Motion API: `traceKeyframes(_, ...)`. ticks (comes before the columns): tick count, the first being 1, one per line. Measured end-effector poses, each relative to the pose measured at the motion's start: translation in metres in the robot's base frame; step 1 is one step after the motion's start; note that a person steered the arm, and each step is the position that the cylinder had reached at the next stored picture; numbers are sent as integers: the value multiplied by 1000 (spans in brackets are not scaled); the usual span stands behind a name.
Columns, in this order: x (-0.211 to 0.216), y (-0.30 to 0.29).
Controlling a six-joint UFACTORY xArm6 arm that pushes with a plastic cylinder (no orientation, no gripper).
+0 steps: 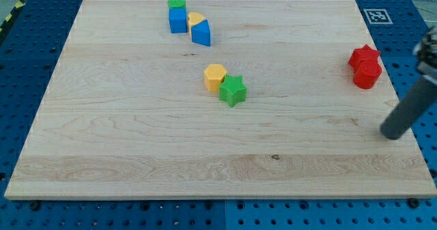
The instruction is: Separate the green star from the yellow hexagon
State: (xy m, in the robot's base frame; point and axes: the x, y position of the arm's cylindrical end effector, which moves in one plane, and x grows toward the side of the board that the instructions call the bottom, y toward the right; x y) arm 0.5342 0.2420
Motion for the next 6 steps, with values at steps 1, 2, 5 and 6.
traceKeyframes(1, -2, -73)
traceKeyframes(2, -4, -144)
traceKeyframes(5, -48, -241)
traceKeyframes(6, -67, -247)
